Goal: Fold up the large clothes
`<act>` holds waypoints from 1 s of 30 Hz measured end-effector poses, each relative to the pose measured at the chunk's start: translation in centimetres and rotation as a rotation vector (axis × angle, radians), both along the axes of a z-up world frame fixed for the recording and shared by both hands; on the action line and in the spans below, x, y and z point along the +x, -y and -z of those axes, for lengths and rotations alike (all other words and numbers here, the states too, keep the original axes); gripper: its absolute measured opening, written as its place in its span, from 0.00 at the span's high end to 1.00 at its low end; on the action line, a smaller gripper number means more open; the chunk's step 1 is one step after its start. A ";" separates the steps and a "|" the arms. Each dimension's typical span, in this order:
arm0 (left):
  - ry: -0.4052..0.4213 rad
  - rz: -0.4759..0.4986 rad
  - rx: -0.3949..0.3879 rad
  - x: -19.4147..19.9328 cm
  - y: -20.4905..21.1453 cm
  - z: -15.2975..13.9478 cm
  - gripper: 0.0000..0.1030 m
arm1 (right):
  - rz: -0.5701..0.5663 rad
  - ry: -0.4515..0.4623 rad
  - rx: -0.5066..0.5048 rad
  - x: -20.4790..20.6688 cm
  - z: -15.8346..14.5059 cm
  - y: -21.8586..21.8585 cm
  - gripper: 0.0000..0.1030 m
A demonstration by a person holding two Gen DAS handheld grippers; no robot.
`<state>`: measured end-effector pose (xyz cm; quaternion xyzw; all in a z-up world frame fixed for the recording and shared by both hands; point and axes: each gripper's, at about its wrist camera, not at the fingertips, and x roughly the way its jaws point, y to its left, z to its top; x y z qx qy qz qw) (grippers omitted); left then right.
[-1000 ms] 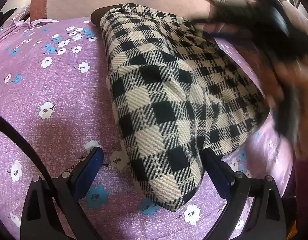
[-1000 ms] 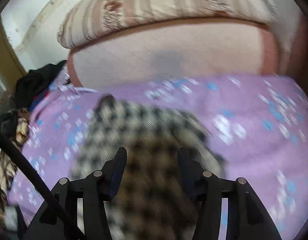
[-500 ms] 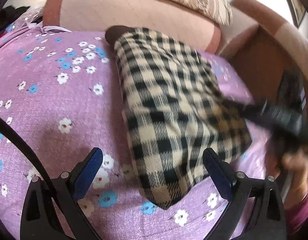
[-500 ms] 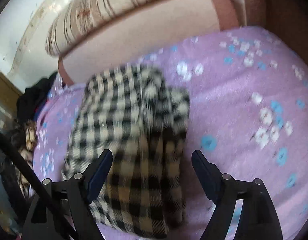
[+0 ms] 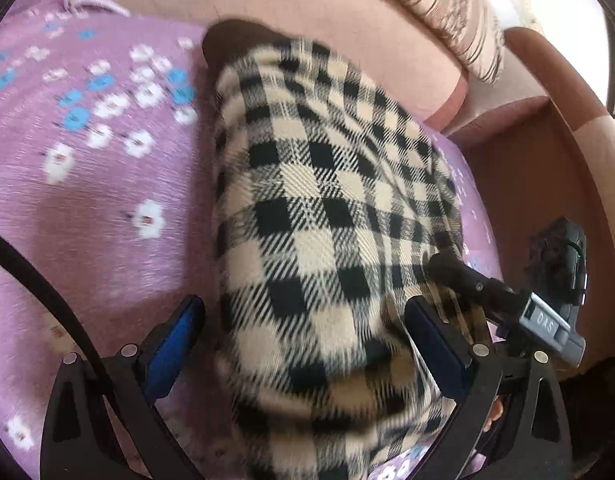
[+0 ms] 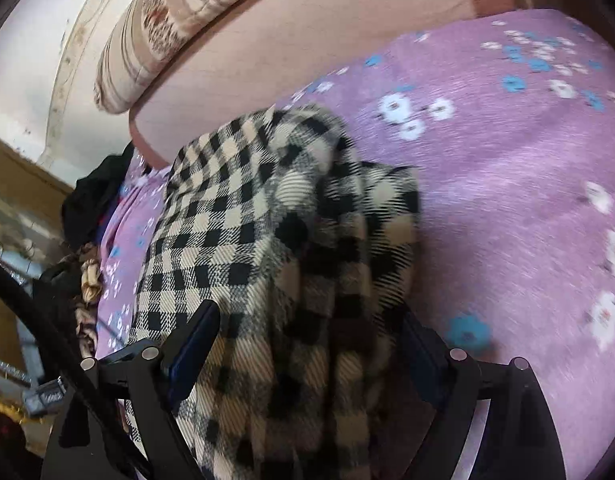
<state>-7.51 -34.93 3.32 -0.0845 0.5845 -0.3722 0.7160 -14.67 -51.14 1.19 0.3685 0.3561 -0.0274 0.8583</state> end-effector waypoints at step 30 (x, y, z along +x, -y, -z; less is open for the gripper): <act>0.153 -0.047 0.260 -11.8 -15.3 -5.9 0.31 | -0.040 -0.006 -0.050 -12.7 -4.2 -16.4 0.36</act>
